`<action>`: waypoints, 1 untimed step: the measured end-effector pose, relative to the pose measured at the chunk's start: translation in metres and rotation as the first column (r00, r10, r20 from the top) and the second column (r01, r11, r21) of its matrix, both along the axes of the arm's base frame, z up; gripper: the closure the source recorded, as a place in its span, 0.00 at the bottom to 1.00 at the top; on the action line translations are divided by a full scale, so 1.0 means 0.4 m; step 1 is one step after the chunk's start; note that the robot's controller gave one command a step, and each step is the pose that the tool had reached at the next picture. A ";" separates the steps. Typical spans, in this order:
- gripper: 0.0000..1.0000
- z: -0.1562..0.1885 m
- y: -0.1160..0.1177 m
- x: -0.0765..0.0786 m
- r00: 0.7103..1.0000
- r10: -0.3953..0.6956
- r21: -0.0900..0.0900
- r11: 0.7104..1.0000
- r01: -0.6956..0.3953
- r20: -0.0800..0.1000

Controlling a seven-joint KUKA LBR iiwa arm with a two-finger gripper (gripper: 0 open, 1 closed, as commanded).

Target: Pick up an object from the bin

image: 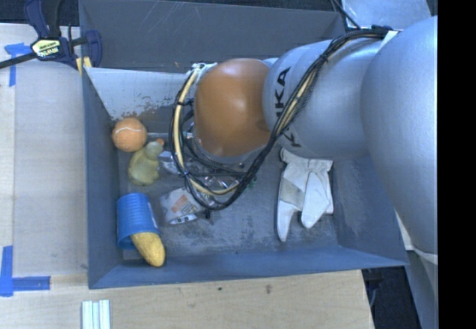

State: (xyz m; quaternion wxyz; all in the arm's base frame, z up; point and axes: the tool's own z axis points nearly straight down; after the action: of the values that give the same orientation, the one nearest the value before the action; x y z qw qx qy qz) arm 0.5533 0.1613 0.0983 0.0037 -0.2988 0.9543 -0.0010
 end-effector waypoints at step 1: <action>1.00 -0.025 -0.011 0.010 0.967 0.255 -0.010 0.967 -0.255 0.022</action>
Offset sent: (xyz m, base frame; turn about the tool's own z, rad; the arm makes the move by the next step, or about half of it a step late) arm 0.0000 0.0000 0.0000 0.0000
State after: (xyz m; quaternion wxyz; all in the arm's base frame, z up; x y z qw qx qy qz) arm 0.5571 0.1569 0.0885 0.0140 -0.4190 0.9078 -0.0074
